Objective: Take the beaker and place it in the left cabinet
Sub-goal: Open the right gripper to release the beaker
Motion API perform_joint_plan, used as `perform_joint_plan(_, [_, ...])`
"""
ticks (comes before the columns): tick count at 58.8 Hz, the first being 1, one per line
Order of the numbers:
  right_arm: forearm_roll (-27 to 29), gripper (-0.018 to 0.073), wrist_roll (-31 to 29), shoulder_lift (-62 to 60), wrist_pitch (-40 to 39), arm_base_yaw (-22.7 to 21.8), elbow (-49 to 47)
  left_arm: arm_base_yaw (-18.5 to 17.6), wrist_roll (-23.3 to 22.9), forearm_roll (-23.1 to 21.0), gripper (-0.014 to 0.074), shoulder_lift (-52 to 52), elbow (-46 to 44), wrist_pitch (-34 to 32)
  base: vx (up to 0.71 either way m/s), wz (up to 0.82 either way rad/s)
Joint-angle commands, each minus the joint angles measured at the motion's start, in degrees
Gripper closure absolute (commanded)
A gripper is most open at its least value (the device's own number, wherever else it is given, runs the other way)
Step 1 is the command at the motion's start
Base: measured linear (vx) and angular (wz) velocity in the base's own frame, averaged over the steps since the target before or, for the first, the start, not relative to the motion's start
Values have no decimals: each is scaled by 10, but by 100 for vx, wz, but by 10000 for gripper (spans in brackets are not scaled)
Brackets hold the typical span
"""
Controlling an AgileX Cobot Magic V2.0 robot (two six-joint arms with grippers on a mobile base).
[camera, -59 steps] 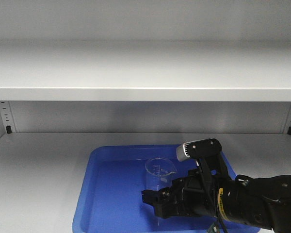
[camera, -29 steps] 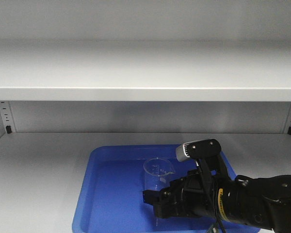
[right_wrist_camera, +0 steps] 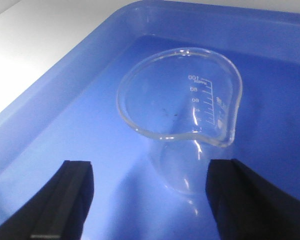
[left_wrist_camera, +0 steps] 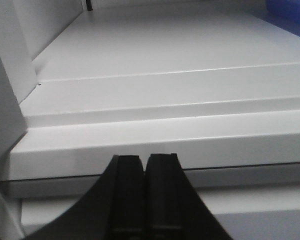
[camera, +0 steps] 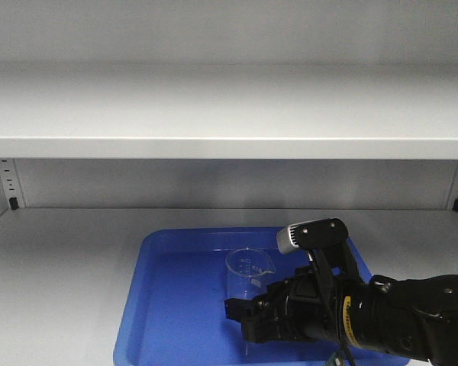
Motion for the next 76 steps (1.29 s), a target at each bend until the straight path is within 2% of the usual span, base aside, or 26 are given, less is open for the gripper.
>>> perform_joint_plan(1, [-23,41,0,-23,4,0,-17,0,-2,0,593,-5,-7,-48,0,0])
perform_joint_plan(29, [-19,41,0,-23,1,0,-17,0,-2,0,593,-5,-7,-48,0,0])
perform_joint_plan(46, [-21,41,0,-83,12,0,-17,0,-2,0,593,-5,-7,-48,0,0])
perform_joint_plan(76, [-22,41,0,-102,6,0,-17,0,-2,0,593,-5,-7,-48,0,0])
